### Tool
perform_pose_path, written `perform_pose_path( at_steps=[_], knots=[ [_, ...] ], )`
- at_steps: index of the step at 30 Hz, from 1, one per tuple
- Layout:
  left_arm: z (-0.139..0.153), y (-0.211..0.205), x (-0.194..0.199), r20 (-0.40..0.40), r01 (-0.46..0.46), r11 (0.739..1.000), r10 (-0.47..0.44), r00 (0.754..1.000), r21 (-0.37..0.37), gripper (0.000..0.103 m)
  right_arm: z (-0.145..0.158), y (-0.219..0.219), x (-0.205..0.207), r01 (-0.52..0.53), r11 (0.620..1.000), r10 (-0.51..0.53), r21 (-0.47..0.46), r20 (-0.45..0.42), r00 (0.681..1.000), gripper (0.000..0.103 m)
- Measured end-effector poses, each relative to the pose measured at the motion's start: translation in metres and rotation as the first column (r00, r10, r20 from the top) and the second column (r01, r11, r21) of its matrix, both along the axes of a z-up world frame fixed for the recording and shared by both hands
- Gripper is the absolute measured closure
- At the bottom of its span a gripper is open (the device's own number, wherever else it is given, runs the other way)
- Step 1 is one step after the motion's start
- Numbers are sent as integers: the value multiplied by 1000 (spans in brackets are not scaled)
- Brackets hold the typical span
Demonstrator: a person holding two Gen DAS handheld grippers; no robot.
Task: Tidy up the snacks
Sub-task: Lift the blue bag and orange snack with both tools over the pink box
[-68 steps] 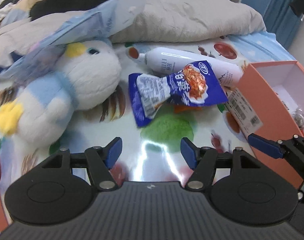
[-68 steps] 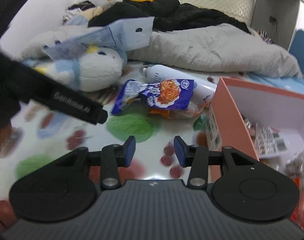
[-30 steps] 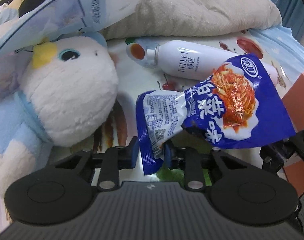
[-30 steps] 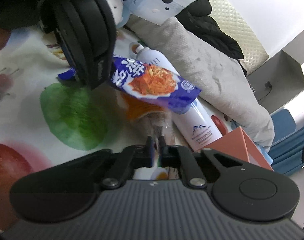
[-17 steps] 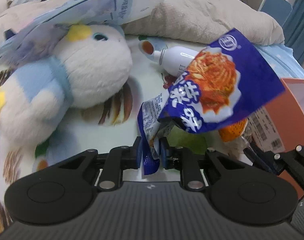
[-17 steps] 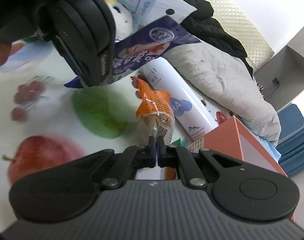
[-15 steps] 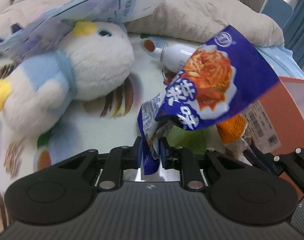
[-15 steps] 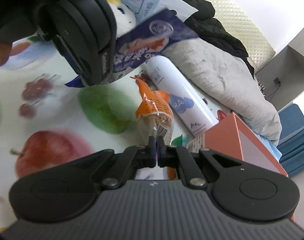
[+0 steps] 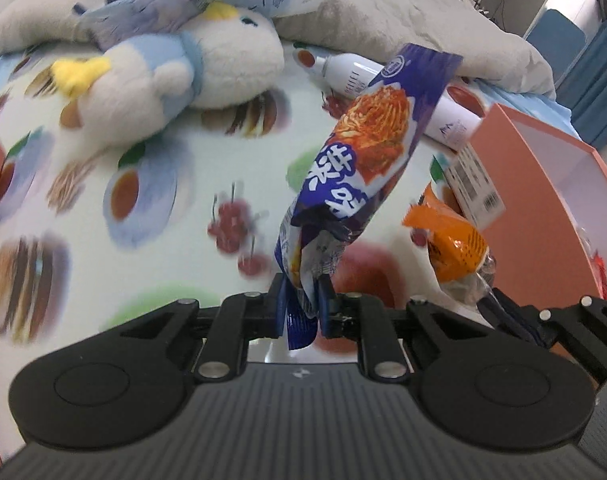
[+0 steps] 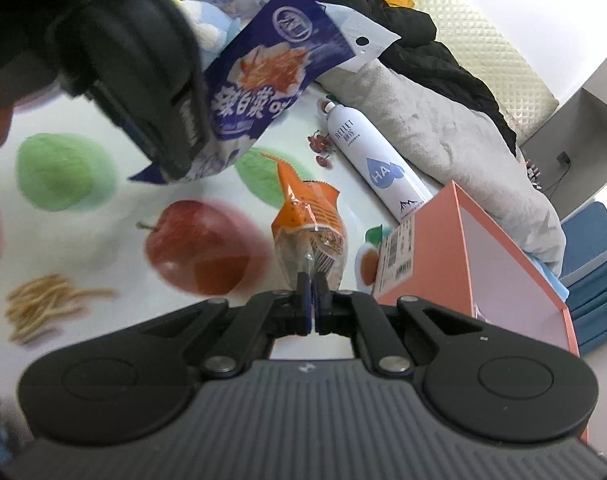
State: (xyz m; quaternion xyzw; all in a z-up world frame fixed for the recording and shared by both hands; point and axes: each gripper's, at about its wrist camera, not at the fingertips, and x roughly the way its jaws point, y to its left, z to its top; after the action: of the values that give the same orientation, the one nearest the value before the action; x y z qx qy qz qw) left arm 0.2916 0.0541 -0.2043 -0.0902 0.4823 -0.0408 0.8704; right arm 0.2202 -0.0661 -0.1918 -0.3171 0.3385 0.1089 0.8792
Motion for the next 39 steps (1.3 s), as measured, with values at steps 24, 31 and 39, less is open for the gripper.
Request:
perform_pose_path(
  at_steps=[24, 31, 39],
  knots=[
    [29, -16, -124, 63, -91, 993, 96, 993, -78, 89, 33, -53, -64, 113, 946, -79, 304, -121, 990, 99],
    [47, -27, -124, 104, -70, 993, 80, 991, -92, 98, 51, -66, -63, 144, 919, -110, 368, -112, 988, 99],
    [54, -38, -125, 120, -50, 995, 61, 991, -91, 99, 56, -76, -63, 157, 905, -120, 396, -117, 986, 99]
  ],
)
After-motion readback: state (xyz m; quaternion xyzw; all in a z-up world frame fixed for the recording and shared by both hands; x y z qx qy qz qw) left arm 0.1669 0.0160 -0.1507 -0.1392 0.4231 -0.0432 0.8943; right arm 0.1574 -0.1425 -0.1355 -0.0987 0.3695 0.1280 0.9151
